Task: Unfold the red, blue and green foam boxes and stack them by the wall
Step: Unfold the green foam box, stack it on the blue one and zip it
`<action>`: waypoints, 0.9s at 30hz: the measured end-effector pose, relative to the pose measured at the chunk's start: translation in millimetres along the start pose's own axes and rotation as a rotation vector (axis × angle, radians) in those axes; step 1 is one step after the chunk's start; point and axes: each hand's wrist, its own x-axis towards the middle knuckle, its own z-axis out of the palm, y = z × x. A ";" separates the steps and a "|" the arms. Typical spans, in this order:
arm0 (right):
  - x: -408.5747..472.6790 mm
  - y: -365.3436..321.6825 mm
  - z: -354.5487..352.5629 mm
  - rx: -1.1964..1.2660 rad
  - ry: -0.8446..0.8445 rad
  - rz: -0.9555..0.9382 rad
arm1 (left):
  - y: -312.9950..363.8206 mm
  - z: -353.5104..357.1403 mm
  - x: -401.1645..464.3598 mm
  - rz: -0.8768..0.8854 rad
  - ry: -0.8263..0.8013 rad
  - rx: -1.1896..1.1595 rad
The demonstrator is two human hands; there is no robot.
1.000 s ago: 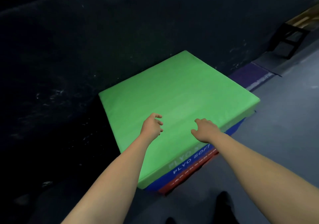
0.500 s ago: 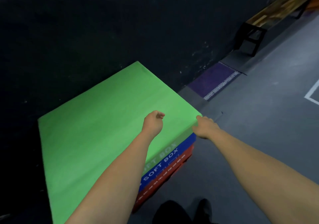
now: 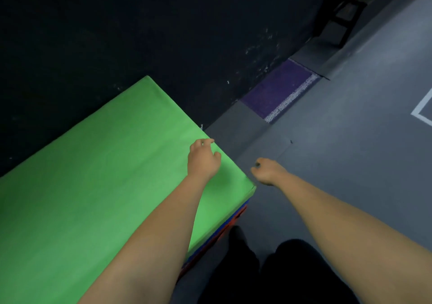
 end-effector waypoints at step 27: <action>166.3 31.5 99.7 0.537 -0.287 0.359 | 31.0 80.5 79.2 -0.202 0.312 0.379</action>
